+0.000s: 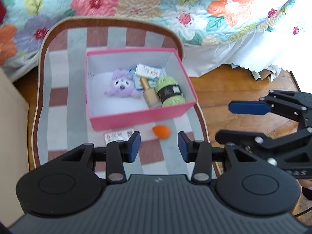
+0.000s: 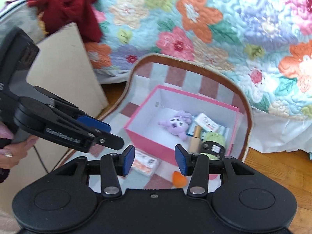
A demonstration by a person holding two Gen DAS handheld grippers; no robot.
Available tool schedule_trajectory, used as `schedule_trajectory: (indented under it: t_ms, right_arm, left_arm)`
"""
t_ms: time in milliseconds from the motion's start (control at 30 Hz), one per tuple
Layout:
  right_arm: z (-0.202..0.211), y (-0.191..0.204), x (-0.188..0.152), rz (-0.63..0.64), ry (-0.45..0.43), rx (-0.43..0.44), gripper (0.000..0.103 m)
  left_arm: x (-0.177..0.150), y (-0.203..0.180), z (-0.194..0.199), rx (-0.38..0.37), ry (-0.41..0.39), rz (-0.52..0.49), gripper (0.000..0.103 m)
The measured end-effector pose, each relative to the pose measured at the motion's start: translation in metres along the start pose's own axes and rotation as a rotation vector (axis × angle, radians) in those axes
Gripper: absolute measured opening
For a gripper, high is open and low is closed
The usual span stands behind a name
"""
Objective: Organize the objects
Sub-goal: 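Open the left gripper and withdraw from the box, then reach the left gripper to the white-orange floss pack and close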
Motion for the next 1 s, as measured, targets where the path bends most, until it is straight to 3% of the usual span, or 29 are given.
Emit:
schedule_trajectory:
  t_ms: [167, 367, 667, 900, 1000]
  right_arm:
    - [-0.012, 0.018, -0.015, 0.015, 0.007, 0.055, 0.077]
    - [-0.067, 0.026, -0.035, -0.026, 0.016, 0.180, 0.088]
    - [-0.158, 0.023, -0.052, 0.046, 0.054, 0.100, 0.090]
    - [-0.218, 0.005, -0.050, -0.002, 0.133, 0.082, 0.090]
    - [-0.234, 0.004, -0.052, 0.003, 0.159, 0.072, 0.089]
  left_arm:
    - [-0.029, 0.026, -0.013, 0.014, 0.015, 0.009, 0.043]
    - [-0.053, 0.074, -0.050, 0.040, 0.026, 0.095, 0.049]
    - [-0.050, 0.117, -0.104, 0.008, -0.007, 0.181, 0.056]
    - [-0.040, 0.126, -0.151, -0.006, 0.041, 0.169, 0.056]
    - [-0.036, 0.128, -0.161, 0.024, 0.017, 0.148, 0.055]
Point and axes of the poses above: each gripper's, at about its wrist camera, not at the fingertips, and z roughly against the way its jaws point, y to its left, x to its top, the point moved 5 cm from there along -z, roughly the way its jaws point, and after that the axes turned 9 degrees about y, right-handed, at the moved point
